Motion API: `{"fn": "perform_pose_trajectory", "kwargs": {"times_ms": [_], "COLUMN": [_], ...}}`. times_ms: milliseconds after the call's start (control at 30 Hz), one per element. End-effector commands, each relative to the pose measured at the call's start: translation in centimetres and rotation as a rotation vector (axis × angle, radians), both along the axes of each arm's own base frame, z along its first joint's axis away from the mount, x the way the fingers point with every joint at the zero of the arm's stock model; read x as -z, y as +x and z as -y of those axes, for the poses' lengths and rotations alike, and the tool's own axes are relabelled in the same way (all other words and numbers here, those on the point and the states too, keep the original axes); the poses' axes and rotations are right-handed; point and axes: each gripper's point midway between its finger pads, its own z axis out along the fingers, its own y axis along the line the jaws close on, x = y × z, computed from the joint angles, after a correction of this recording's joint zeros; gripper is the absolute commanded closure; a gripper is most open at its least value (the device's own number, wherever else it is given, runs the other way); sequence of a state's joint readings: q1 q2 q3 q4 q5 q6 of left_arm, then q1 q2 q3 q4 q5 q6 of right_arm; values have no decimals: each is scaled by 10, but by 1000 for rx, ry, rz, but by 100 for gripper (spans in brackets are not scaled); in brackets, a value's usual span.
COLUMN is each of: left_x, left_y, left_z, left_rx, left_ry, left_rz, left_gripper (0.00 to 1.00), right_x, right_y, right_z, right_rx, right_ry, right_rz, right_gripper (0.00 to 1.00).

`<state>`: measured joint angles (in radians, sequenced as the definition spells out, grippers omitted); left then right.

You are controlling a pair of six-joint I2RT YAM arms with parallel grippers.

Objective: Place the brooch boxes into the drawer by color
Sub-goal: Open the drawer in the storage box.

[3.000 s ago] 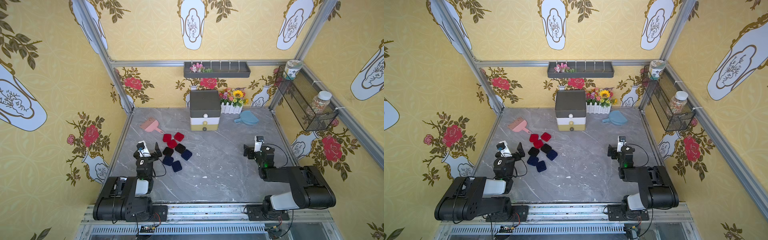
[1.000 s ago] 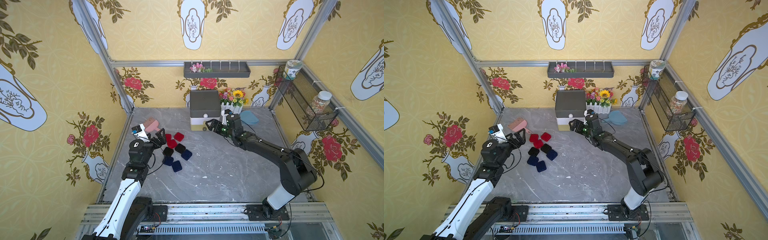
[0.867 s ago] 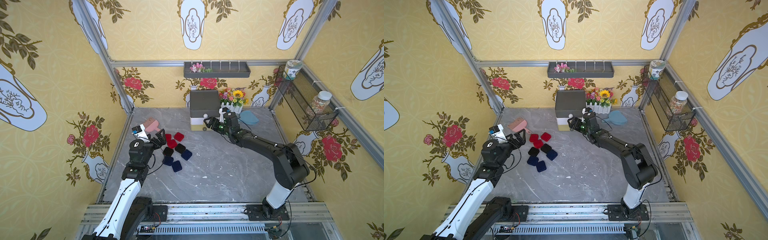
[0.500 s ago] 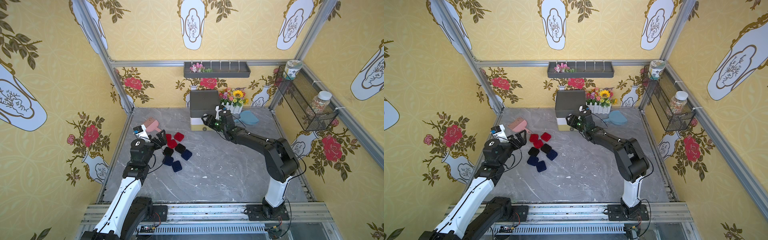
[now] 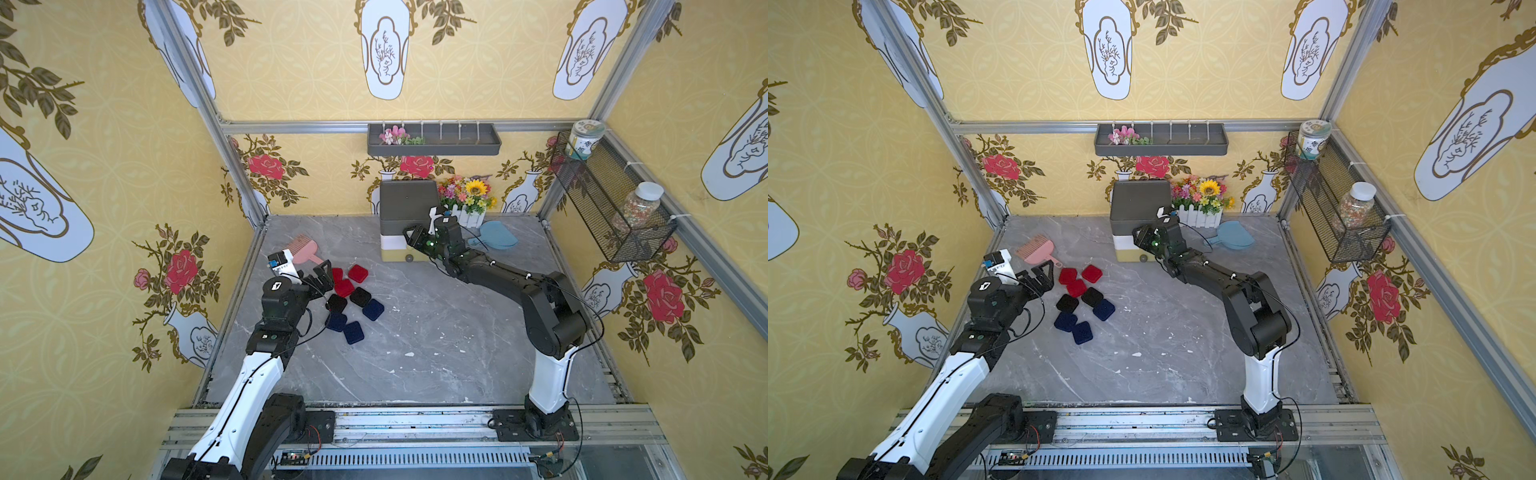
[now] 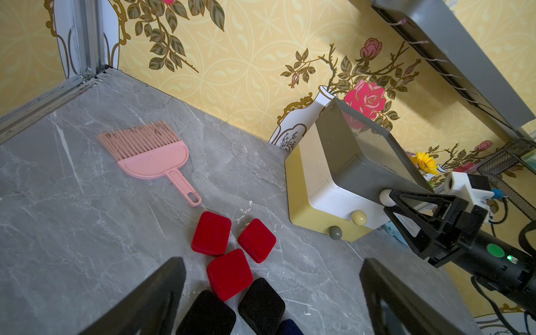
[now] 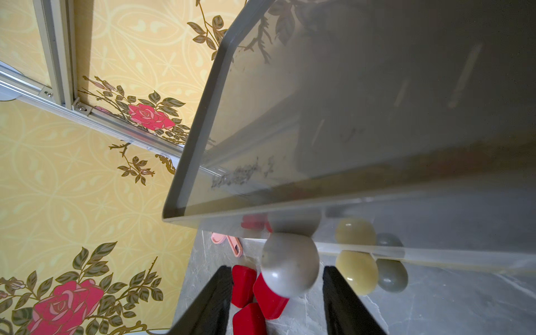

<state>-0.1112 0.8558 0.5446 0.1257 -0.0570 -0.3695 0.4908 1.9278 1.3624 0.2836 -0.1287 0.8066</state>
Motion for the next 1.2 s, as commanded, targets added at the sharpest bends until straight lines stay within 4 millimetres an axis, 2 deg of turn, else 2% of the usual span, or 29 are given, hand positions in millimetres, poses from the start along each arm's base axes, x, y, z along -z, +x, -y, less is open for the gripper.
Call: {"fn": "perform_pose_trajectory", "kwargs": {"times_ms": [0, 200, 400, 600, 700, 967, 1167], "left_x": [1, 1, 0, 0, 0, -1, 0], "left_y": [0, 0, -1, -2, -3, -4, -4], "left_z": [0, -1, -2, -2, -3, -3, -3], "left_rx": [1, 0, -5, -9, -15, -18, -19], "left_ry": [10, 10, 11, 11, 10, 11, 13], "left_rz": [6, 3, 6, 3, 3, 6, 1], "left_gripper": [0, 0, 0, 0, 0, 0, 0], "right_x": [-10, -5, -6, -7, -7, -10, -10], "right_y": [5, 9, 12, 11, 8, -13, -40], "right_z": [1, 2, 3, 3, 5, 2, -3], "right_rx": [12, 23, 35, 34, 34, 17, -4], "right_ry": [-7, -17, -21, -25, -23, -17, -25], "right_rz": [46, 42, 49, 52, 50, 55, 52], "right_gripper": [45, 49, 58, 74, 76, 76, 76]}}
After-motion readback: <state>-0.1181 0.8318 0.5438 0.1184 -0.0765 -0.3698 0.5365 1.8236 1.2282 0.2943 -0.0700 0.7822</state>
